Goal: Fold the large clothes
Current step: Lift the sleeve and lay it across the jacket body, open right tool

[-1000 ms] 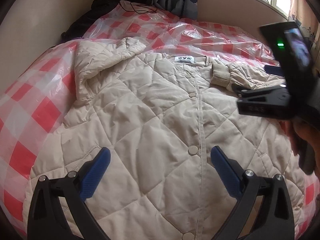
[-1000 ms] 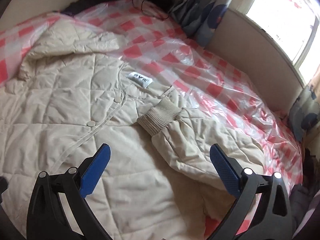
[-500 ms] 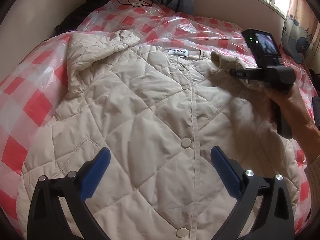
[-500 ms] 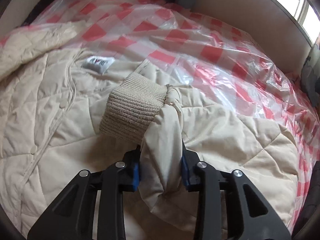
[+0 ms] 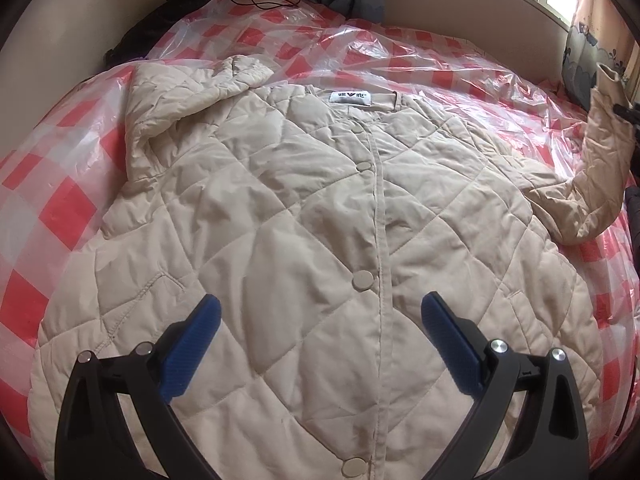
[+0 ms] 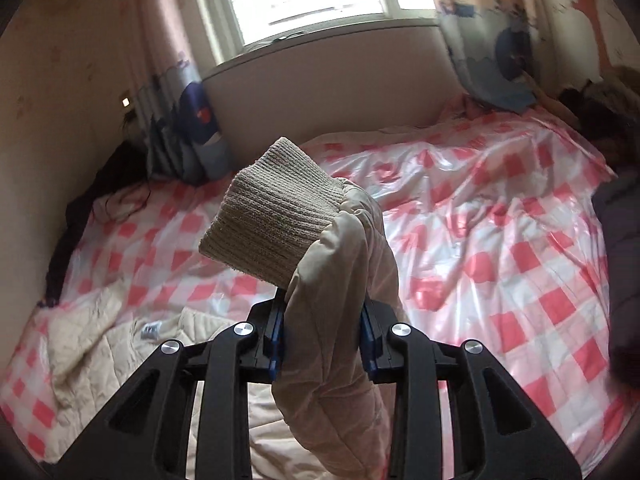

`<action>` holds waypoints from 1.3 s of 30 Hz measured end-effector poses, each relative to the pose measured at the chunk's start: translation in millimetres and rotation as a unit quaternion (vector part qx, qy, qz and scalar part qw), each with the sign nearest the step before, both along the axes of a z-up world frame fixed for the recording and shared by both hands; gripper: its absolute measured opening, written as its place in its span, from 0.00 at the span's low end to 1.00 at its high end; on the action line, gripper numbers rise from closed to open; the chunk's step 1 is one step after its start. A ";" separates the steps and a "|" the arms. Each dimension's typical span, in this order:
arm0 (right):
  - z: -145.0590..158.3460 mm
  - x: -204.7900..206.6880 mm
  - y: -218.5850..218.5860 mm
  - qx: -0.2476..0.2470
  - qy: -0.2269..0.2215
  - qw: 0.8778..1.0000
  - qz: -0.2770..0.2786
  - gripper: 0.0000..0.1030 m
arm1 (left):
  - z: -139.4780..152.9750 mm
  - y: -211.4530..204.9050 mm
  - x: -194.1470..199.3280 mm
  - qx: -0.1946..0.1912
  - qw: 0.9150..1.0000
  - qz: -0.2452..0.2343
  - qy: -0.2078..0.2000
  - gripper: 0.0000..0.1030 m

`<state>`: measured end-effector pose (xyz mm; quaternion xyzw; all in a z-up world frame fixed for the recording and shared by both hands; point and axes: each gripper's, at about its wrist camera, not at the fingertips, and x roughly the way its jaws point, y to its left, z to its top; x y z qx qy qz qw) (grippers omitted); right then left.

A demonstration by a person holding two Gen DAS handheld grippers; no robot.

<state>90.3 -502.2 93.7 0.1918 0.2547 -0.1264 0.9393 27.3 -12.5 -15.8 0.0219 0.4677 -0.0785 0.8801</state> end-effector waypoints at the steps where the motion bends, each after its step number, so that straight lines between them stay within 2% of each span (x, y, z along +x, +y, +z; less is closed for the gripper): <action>1: -5.7 -12.3 -19.4 0.028 -0.003 0.999 -0.020 0.30 | -0.3 -0.2 0.6 0.000 1.000 0.000 0.000 0.93; 3: -24.2 -40.5 -54.1 0.086 -0.009 0.994 -0.064 0.37 | -0.8 -1.0 1.0 0.000 1.000 0.000 0.001 0.93; 5: -46.2 -65.2 -75.1 0.118 -0.002 0.989 -0.091 0.49 | -1.9 -1.8 1.6 0.001 1.000 0.001 0.002 0.93; 7: -70.6 -89.2 -88.5 0.155 0.000 0.982 -0.108 0.69 | -2.9 -2.0 2.3 0.000 1.000 0.002 0.004 0.93; 9: -95.9 -111.3 -102.0 0.218 -0.010 0.968 -0.120 0.77 | -4.0 -1.7 2.5 -0.003 1.000 0.001 0.007 0.93; 11: -117.1 -126.8 -114.1 0.263 -0.020 0.955 -0.135 0.81 | -5.0 -1.0 3.2 -0.005 1.000 0.002 0.010 0.93; 13: -135.6 -130.5 -126.5 0.286 -0.010 0.947 -0.146 0.81 | -6.1 -0.2 3.3 -0.007 1.000 0.002 0.012 0.93; 14: -142.6 -129.4 -131.9 0.294 -0.015 0.945 -0.140 0.78 | -6.5 0.1 3.6 -0.008 1.000 0.003 0.013 0.93; 15: -144.8 -126.0 -134.5 0.289 -0.016 0.948 -0.133 0.60 | -6.7 0.3 4.0 -0.009 1.000 0.004 0.014 0.93; 16: -144.0 -121.8 -137.3 0.272 -0.009 0.953 -0.131 0.31 | -6.9 0.5 4.6 -0.010 1.000 0.006 0.015 0.93; 17: -142.4 -116.9 -137.8 0.257 -0.002 0.958 -0.126 0.16 | -7.3 0.5 5.1 -0.011 1.000 0.007 0.016 0.93; 18: -139.2 -112.9 -139.3 0.247 -0.002 0.961 -0.121 0.08 | -7.9 0.4 5.6 -0.012 1.000 0.007 0.017 0.93; 21: -117.0 -103.0 -141.8 0.216 -0.012 0.970 -0.114 0.06 | -10.7 -2.2 7.4 -0.009 1.000 0.007 0.021 0.93; 25: -77.7 -105.2 -159.5 0.182 -0.059 0.975 -0.114 0.06 | -15.0 -7.2 10.1 -0.008 1.000 0.005 0.026 0.93; 27: -73.3 -104.8 -175.8 0.162 -0.046 0.977 -0.131 0.06 | -17.0 -10.2 11.1 -0.008 1.000 0.000 0.030 0.93; 29: -81.1 -109.5 -196.4 0.159 -0.029 0.973 -0.163 0.06 | -19.2 -14.4 11.5 -0.003 0.999 -0.002 0.032 0.93; 31: -108.7 -111.0 -220.8 0.202 0.027 0.962 -0.181 0.12 | -20.9 -16.6 11.6 -0.006 0.999 -0.005 0.037 0.93; 33: -141.1 -120.0 -235.2 0.265 0.090 0.942 -0.188 0.17 | -22.0 -19.2 11.4 -0.009 0.999 -0.013 0.041 0.93; 34: -149.9 -128.6 -233.3 0.275 0.102 0.937 -0.188 0.26 | -22.0 -20.2 10.6 -0.007 0.999 -0.015 0.041 0.93; 35: -153.4 -138.9 -227.4 0.273 0.107 0.938 -0.187 0.35 | -21.6 -20.6 10.1 -0.005 0.999 -0.015 0.040 0.93; 36: -154.2 -152.9 -219.9 0.268 0.110 0.937 -0.193 0.56 | -21.2 -20.5 9.2 -0.005 0.999 -0.016 0.039 0.93; 37: -152.5 -169.9 -211.1 0.263 0.105 0.937 -0.205 0.65 | -20.4 -19.7 8.5 -0.007 0.999 -0.016 0.038 0.93; 39: -145.0 -208.4 -190.1 0.261 0.072 0.937 -0.222 0.65 | -18.7 -17.6 7.2 -0.005 0.999 -0.015 0.034 0.93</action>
